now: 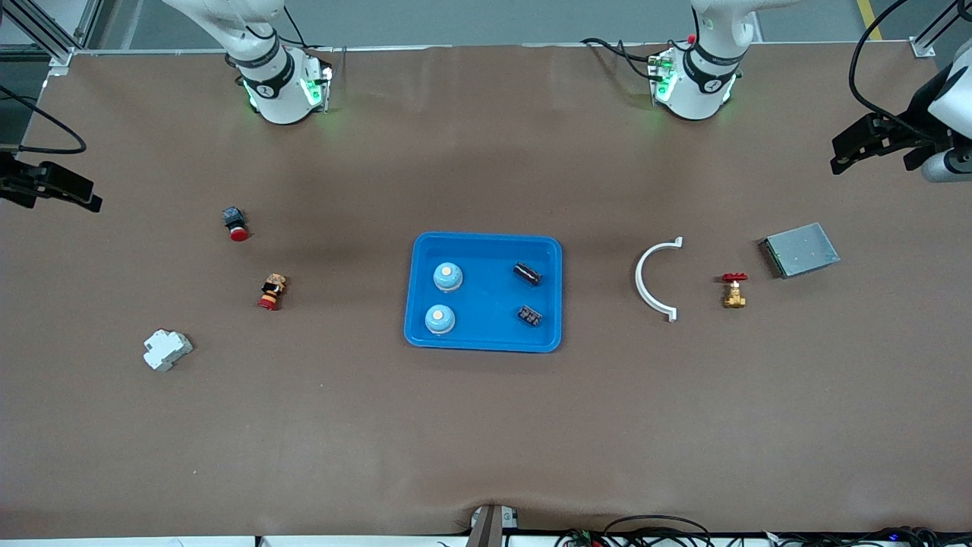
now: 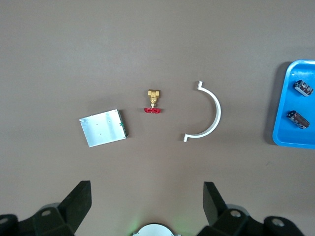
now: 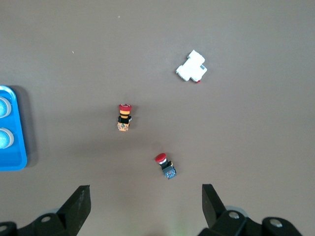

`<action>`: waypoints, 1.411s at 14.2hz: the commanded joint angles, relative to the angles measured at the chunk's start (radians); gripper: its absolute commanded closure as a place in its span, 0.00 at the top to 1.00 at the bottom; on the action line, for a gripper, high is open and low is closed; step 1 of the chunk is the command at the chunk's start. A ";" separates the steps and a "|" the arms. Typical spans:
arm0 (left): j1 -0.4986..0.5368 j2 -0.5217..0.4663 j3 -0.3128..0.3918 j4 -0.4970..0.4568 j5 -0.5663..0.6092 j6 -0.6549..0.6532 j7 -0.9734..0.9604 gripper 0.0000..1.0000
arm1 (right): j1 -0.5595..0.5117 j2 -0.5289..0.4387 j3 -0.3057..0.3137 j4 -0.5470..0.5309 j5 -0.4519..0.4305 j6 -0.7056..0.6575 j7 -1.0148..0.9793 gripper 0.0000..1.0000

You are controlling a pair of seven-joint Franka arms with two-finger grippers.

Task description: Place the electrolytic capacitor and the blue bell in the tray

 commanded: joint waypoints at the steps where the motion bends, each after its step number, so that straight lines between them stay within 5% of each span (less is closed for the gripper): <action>1: 0.002 -0.016 -0.007 0.005 0.005 -0.027 0.016 1.00 | -0.017 0.030 0.016 0.052 -0.008 -0.015 -0.004 1.00; 16: 0.009 -0.023 -0.013 0.011 0.003 -0.050 0.024 1.00 | 0.026 0.030 0.010 0.044 -0.037 -0.006 -0.005 1.00; 20: 0.008 -0.023 -0.012 0.011 0.003 -0.050 0.018 1.00 | 0.156 0.030 -0.123 0.042 -0.049 -0.007 -0.004 1.00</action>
